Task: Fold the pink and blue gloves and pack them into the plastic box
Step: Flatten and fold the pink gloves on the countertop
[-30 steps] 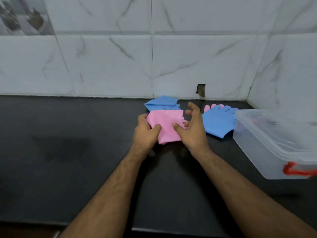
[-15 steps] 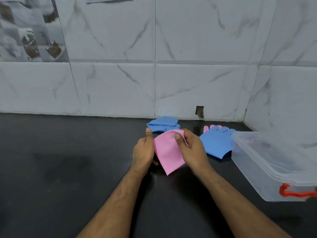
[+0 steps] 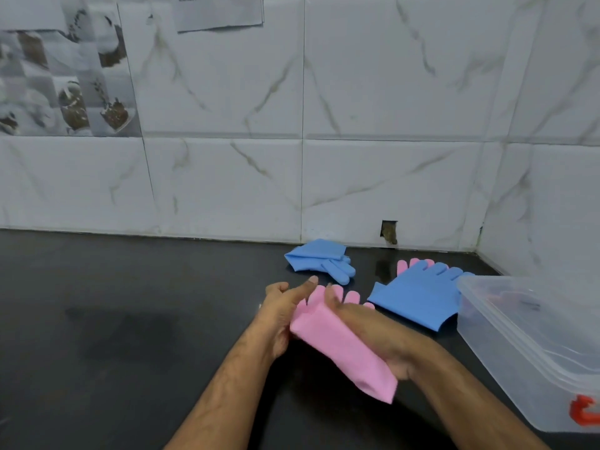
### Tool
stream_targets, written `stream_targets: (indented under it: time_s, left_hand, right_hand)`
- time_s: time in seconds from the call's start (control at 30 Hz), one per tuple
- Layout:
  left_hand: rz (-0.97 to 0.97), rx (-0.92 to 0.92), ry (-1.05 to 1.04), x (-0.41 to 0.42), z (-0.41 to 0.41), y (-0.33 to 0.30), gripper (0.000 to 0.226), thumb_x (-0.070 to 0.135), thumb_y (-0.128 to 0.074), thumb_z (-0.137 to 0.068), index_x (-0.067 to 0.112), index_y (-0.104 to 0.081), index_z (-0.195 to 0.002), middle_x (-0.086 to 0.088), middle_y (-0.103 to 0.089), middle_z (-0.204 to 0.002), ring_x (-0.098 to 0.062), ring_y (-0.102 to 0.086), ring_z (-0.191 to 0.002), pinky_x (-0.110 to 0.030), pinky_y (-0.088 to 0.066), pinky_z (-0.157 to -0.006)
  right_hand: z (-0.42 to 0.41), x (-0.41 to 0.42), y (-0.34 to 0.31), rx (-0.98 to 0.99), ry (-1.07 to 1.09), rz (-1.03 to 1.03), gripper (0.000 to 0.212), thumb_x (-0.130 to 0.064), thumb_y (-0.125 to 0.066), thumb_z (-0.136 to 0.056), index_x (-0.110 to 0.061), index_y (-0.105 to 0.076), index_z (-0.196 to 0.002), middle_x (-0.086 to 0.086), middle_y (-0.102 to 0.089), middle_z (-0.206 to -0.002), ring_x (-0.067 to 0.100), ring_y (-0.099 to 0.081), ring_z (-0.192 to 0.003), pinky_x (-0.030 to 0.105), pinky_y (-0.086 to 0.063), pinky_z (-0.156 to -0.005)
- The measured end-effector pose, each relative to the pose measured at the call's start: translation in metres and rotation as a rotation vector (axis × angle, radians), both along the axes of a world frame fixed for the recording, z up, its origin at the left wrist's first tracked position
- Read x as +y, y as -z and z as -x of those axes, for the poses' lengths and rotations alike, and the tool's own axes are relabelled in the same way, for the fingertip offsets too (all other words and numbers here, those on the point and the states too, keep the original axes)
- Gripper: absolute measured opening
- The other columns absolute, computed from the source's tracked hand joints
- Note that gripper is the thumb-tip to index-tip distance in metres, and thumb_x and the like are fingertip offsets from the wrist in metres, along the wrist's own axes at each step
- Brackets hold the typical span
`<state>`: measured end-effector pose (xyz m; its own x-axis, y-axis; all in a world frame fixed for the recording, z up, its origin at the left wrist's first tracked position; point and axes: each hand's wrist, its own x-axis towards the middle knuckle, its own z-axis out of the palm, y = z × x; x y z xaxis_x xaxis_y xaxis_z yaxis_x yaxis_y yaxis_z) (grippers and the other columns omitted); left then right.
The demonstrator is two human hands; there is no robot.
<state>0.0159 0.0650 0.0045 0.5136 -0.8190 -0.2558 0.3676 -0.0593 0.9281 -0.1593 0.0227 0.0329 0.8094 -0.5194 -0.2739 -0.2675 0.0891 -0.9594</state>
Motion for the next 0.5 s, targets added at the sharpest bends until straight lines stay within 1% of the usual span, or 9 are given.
stream_targets:
  time_s: [0.07, 0.1, 0.2, 0.27, 0.33, 0.4, 0.43, 0.47, 0.5]
  left_hand:
    - [-0.073, -0.124, -0.009, 0.003, -0.001, 0.000, 0.083, 0.038, -0.090, -0.076, 0.024, -0.036, -0.138, -0.009, -0.053, -0.122, -0.024, -0.064, -0.099, -0.039, -0.061, -0.070]
    - [-0.101, -0.199, -0.014, 0.003, -0.002, 0.002, 0.088, 0.036, -0.090, -0.076, 0.020, -0.036, -0.143, -0.009, -0.052, -0.127, -0.025, -0.062, -0.104, -0.042, -0.061, -0.078]
    - [-0.123, -0.306, -0.035, 0.004, -0.001, 0.007, 0.088, 0.029, -0.091, -0.075, 0.014, -0.042, -0.147, -0.015, -0.056, -0.134, -0.032, -0.064, -0.113, -0.052, -0.056, -0.098]
    - [-0.143, -0.356, -0.035, 0.004, -0.001, 0.008, 0.084, 0.031, -0.092, -0.074, 0.007, -0.048, -0.142, -0.018, -0.062, -0.129, -0.035, -0.068, -0.109, -0.051, -0.057, -0.095]
    - [-0.144, -0.387, 0.031, 0.005, 0.000, 0.007, 0.072, 0.035, -0.091, -0.074, -0.005, -0.060, -0.125, -0.022, -0.074, -0.110, -0.037, -0.075, -0.097, -0.045, -0.062, -0.082]
    - [-0.122, -0.402, 0.118, 0.004, 0.001, 0.008, 0.051, 0.036, -0.089, -0.077, -0.002, -0.073, -0.106, -0.014, -0.080, -0.092, -0.028, -0.078, -0.083, -0.035, -0.060, -0.068]
    - [-0.124, -0.422, 0.140, 0.005, 0.003, 0.007, 0.041, 0.036, -0.087, -0.079, 0.002, -0.075, -0.099, -0.010, -0.080, -0.088, -0.025, -0.079, -0.080, -0.033, -0.059, -0.066]
    - [-0.128, -0.442, 0.145, 0.005, 0.004, 0.007, 0.034, 0.035, -0.085, -0.081, 0.005, -0.076, -0.096, -0.009, -0.080, -0.086, -0.025, -0.079, -0.079, -0.033, -0.059, -0.065]
    - [-0.130, -0.458, 0.139, 0.004, 0.004, 0.007, 0.031, 0.033, -0.082, -0.084, 0.005, -0.075, -0.095, -0.009, -0.080, -0.087, -0.026, -0.078, -0.081, -0.036, -0.061, -0.067]
  right_hand:
    - [0.004, 0.005, -0.004, 0.121, -0.189, 0.035, 0.048, -0.074, -0.063, -0.080, -0.037, -0.074, -0.107, 0.003, -0.069, -0.097, 0.016, -0.062, -0.081, 0.030, -0.052, -0.067]
    - [0.004, 0.008, -0.005, 0.164, -0.252, 0.080, 0.043, -0.068, -0.064, -0.084, -0.034, -0.075, -0.107, 0.002, -0.068, -0.100, 0.015, -0.061, -0.084, 0.029, -0.051, -0.070]
    - [0.003, 0.015, -0.004, 0.204, -0.372, 0.179, 0.032, -0.050, -0.065, -0.090, -0.024, -0.074, -0.106, -0.001, -0.066, -0.104, 0.012, -0.055, -0.095, 0.031, -0.042, -0.089]
    - [0.004, 0.016, -0.007, 0.246, -0.451, 0.221, 0.039, -0.046, -0.064, -0.095, -0.014, -0.072, -0.115, -0.002, -0.068, -0.109, 0.009, -0.056, -0.099, 0.030, -0.043, -0.098]
    - [0.008, 0.015, -0.009, 0.290, -0.529, 0.257, 0.050, -0.044, -0.061, -0.098, -0.004, -0.066, -0.126, 0.004, -0.066, -0.120, 0.011, -0.056, -0.107, 0.032, -0.041, -0.106]
    - [0.012, 0.011, -0.011, 0.314, -0.623, 0.246, 0.051, -0.038, -0.058, -0.100, 0.002, -0.060, -0.133, 0.011, -0.064, -0.130, 0.015, -0.057, -0.110, 0.033, -0.043, -0.108]
    - [0.012, 0.009, -0.012, 0.309, -0.663, 0.229, 0.050, -0.035, -0.057, -0.102, 0.003, -0.059, -0.134, 0.014, -0.064, -0.131, 0.014, -0.060, -0.106, 0.031, -0.049, -0.104]
    - [0.013, 0.007, -0.012, 0.296, -0.699, 0.199, 0.049, -0.035, -0.056, -0.102, 0.003, -0.058, -0.135, 0.014, -0.067, -0.125, 0.010, -0.065, -0.094, 0.026, -0.056, -0.089]
    - [0.013, 0.006, -0.013, 0.290, -0.737, 0.151, 0.051, -0.038, -0.054, -0.102, 0.001, -0.058, -0.135, 0.011, -0.069, -0.115, 0.005, -0.068, -0.078, 0.017, -0.057, -0.068]
